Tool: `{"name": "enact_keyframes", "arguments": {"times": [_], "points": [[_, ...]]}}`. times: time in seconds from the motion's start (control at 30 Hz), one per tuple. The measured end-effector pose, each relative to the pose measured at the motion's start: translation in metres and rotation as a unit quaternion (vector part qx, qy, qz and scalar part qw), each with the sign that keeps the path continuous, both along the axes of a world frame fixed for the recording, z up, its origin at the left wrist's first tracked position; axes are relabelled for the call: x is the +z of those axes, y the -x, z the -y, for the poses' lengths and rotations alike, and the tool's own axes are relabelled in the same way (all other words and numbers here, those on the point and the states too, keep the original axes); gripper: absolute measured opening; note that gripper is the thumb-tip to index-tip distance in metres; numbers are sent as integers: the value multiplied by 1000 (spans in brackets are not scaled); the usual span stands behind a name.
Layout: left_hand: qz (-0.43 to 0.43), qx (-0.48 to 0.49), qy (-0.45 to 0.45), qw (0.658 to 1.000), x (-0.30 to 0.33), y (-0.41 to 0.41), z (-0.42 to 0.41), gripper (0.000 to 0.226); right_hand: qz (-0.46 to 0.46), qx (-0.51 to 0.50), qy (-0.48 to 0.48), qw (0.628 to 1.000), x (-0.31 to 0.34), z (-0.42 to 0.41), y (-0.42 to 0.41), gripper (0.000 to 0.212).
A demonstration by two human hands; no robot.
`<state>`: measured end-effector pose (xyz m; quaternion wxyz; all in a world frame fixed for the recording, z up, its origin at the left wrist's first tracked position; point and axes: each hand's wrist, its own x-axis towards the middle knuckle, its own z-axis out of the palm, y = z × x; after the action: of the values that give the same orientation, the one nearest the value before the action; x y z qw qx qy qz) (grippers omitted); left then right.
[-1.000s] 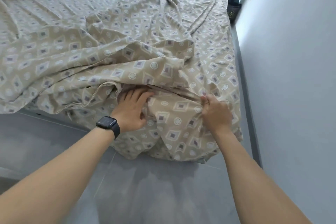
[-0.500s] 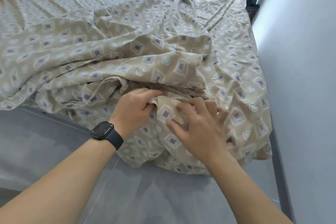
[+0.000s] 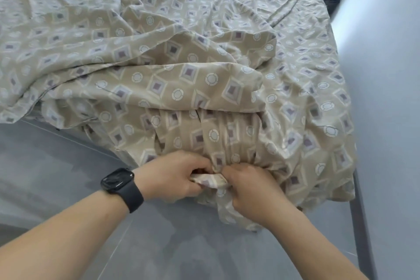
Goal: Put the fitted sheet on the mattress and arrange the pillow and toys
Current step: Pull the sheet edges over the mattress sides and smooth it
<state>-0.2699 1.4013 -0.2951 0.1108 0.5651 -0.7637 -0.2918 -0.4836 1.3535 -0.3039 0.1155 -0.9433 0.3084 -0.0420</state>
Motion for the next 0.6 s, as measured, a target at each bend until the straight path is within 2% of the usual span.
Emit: {"name": "enact_keyframes", "arguments": {"times": [0.1,0.13,0.2,0.27,0.33,0.37,0.4,0.5,0.53,0.6], "points": [[13,33,-4,999,-5,-8,3,32,-65,-41,-65,995,5,5,-5,12],[-1,46,-11,999,-3,-11,4,36,-74,-51,-65,994,4,6,-8,9],[-56,84,-21,995,6,-15,3,41,-119,-72,-84,987,1,2,-13,26],[-116,153,44,980,14,-20,0,26,-157,-80,-107,979,-5,-3,-19,39],[-145,248,157,945,23,-34,-4,9,-123,-88,-62,987,-3,-5,-32,34],[-129,289,179,932,27,-45,-9,9,-83,-88,-31,992,1,-8,-41,29],[-93,307,166,932,34,-58,-10,11,-28,-87,2,996,6,-11,-49,24],[48,313,61,947,49,-99,-19,38,129,-88,79,985,29,-14,-76,26],[66,324,56,942,50,-109,-21,46,149,-93,105,979,33,-11,-86,32],[101,336,82,933,49,-129,-23,54,120,-100,155,975,36,-3,-111,43]]}}
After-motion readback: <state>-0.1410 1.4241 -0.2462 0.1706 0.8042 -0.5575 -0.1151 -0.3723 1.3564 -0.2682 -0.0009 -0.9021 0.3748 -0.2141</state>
